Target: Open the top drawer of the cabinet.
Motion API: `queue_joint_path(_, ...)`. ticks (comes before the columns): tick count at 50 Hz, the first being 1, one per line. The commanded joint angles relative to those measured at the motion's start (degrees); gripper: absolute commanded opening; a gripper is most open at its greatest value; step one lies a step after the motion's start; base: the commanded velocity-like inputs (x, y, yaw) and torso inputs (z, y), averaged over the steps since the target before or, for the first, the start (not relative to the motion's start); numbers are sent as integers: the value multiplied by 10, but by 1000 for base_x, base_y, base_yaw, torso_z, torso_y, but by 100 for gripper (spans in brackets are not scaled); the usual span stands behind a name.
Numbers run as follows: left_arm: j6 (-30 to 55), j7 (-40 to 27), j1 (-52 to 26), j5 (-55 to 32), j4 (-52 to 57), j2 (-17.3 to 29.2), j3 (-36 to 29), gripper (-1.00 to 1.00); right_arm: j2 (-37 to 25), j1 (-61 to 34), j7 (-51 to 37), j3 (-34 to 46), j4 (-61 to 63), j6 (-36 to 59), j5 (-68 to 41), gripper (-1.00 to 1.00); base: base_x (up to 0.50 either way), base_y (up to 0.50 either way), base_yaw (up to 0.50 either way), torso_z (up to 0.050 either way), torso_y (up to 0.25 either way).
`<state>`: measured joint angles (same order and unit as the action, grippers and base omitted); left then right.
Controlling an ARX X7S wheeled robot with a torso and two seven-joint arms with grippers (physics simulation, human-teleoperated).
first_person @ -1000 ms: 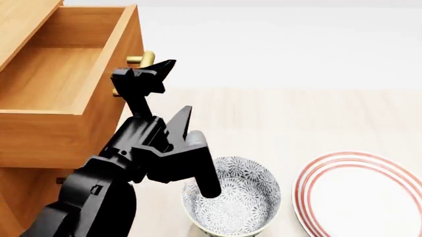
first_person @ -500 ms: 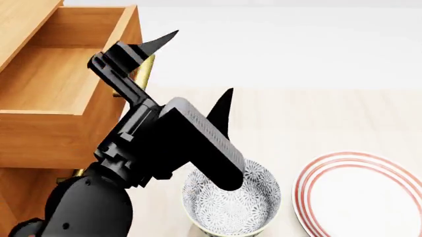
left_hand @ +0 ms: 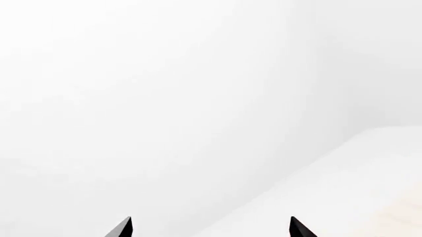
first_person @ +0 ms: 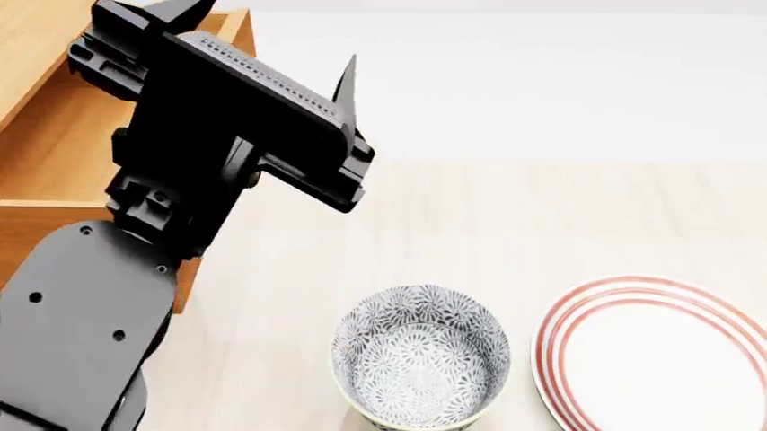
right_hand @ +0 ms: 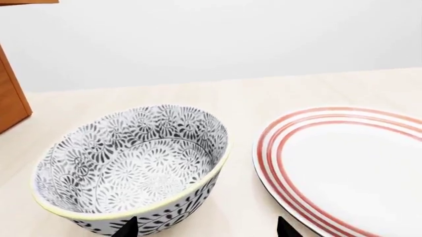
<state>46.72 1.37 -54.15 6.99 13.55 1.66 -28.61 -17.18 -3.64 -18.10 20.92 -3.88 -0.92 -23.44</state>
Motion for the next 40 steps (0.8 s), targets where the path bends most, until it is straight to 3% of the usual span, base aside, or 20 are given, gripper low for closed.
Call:
queue_joint_path(1,7,-31,-30,-73,-66,-6,46,100,5,-1,5,-6,-1,0,5,100,0,0,0,0,0)
queue_joint_path(26,-93,-73,-114,-96,-286,10,44,100,1,1,4,1,0,1,4,100,0,0,0,0,0)
queue_joint_path(40,-92,-124,-178,-169,-414,-11,99,100,1,6,12,8,-13,1,0,100,0,0,0,0,0)
